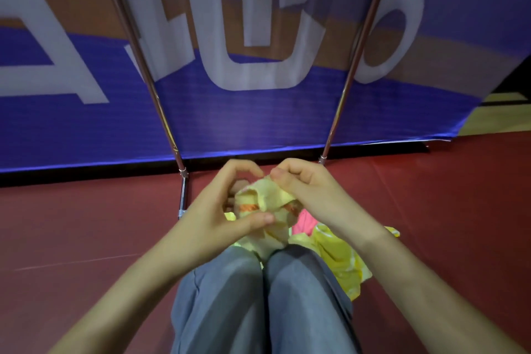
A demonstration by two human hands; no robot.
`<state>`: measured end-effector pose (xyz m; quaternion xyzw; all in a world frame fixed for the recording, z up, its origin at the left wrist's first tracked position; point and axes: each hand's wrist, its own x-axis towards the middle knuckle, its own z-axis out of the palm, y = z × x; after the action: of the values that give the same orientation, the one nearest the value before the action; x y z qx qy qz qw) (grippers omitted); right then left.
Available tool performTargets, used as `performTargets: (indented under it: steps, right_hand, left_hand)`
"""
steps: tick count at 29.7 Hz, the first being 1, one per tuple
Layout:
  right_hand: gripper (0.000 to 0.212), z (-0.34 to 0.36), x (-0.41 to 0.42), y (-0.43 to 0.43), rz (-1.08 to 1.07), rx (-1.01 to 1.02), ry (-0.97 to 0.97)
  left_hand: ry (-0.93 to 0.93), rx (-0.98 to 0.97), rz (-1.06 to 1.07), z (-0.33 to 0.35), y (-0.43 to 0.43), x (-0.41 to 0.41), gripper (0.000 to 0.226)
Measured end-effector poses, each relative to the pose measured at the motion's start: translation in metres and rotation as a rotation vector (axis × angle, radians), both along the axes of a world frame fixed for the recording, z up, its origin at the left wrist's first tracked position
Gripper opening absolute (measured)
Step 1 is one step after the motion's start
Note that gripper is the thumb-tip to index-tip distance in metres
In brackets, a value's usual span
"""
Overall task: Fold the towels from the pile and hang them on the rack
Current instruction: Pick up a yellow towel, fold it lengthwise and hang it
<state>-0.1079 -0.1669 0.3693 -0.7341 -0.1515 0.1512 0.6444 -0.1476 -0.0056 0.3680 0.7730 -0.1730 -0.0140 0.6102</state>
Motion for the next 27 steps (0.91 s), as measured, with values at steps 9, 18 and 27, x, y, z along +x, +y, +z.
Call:
performTargets:
  steps: [9,18,27]
  right_hand:
    - [0.022,0.021,-0.035,0.004,0.053,-0.001,0.062]
    - [0.014,0.018,-0.065,-0.007,0.039,0.134,-0.25]
    - [0.014,0.009,-0.066,0.0,-0.151,0.073,-0.41]
  left_hand:
    - [-0.194,0.16,0.113,0.026,-0.004,-0.026,0.021]
    - [-0.112,0.126,0.226,0.042,-0.009,-0.04,0.037]
    - [-0.052,-0.026,0.229,0.06,-0.02,-0.046,0.051]
